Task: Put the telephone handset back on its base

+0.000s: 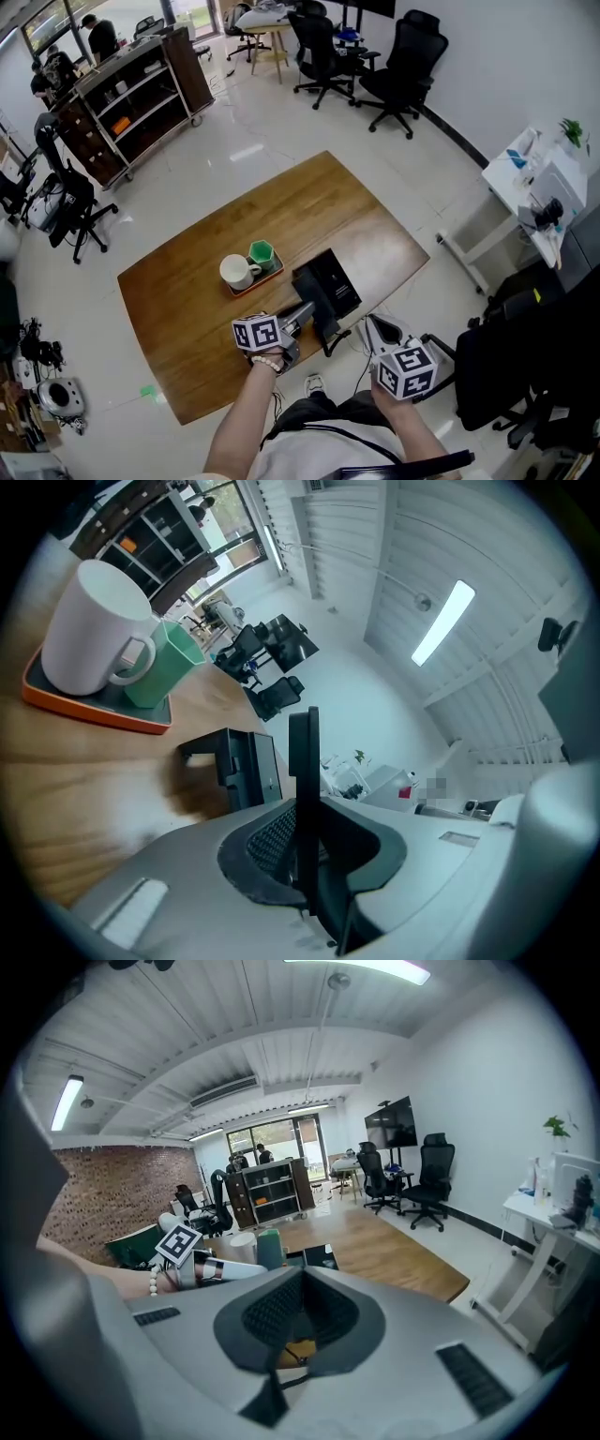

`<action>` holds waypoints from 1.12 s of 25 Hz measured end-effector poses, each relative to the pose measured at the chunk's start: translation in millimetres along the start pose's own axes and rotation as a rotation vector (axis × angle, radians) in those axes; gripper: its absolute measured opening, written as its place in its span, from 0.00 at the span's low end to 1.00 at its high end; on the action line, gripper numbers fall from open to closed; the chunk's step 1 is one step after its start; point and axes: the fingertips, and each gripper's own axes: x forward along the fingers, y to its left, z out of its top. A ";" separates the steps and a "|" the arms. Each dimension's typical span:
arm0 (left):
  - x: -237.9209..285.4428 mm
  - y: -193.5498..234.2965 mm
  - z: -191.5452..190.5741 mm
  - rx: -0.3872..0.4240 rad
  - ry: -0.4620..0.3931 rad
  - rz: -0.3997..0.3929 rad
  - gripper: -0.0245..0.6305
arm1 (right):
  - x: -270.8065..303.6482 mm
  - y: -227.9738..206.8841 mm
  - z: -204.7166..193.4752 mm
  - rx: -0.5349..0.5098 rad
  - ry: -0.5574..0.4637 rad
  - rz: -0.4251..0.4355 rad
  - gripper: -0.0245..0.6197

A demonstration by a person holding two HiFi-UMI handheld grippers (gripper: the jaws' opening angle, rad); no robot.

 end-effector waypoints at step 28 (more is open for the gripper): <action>42.1 60.7 -5.1 -0.099 0.012 -0.057 0.14 | 22.0 -21.6 -19.5 0.107 0.025 -0.039 0.05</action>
